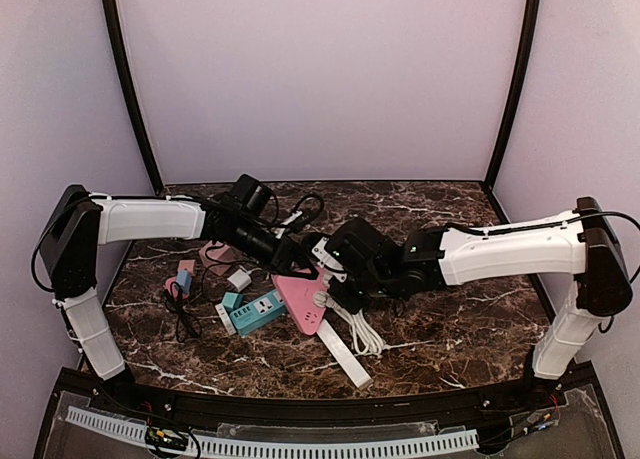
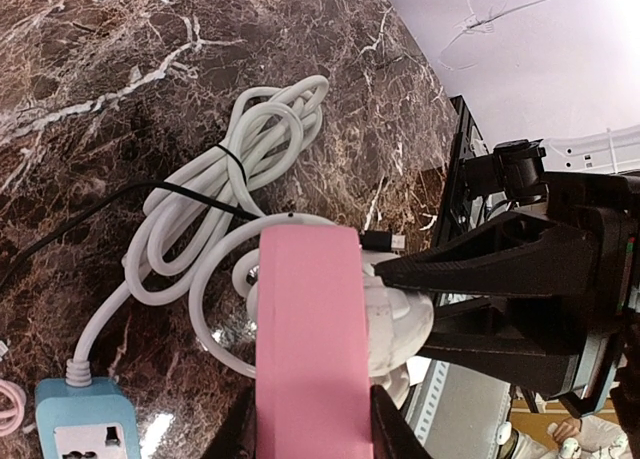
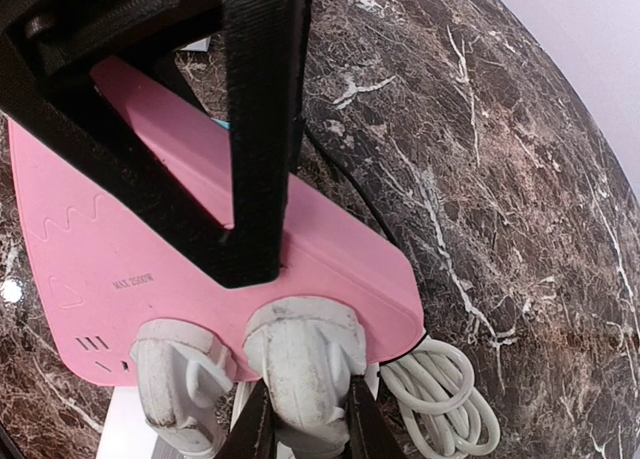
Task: Pull the plug off the socket
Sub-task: Remove the plug from the socket.
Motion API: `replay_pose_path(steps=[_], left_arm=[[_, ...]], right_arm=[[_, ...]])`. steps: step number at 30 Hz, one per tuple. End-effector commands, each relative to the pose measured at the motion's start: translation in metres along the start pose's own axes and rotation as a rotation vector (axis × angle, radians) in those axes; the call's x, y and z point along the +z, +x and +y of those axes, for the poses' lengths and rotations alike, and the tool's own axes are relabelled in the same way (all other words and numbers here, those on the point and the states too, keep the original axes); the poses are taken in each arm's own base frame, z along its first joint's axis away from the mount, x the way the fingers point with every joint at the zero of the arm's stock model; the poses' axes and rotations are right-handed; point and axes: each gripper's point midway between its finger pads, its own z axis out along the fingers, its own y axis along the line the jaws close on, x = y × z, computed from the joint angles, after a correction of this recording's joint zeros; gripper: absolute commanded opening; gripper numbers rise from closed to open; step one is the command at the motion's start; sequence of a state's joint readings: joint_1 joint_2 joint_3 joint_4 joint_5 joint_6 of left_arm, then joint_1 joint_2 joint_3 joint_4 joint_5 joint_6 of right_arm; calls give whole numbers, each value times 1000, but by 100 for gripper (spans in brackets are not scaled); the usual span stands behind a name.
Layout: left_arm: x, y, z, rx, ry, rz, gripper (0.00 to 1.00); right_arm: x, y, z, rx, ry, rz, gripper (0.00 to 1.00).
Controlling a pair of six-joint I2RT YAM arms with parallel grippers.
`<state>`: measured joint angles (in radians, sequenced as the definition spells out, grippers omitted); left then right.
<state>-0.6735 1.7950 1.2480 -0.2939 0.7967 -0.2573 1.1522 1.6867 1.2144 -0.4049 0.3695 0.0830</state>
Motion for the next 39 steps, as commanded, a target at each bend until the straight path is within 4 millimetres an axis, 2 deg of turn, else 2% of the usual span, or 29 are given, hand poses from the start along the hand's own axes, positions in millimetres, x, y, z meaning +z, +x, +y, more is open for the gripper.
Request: replay_pose_path(steps=[1,7,16,30,39], left_arm=[[-9,-5,-29,65,85,-15,7],[-8,-4,-27,78,71,-5,5],[-7,-1,-29,90,73,6,4],[-5,-2,-16,81,1,1,2],[-4,-1,-8,70,-32,3,1]], right_arm=[[-9,-9,-5,29,23,-55,0],[-21,-13,-6,90,-66,-110,0],[-34,-16,-19,172,-161,-163,0],[-36,-14,-23,136,-66,-156,0],[-22,-7,-13,51,13,-76,0]])
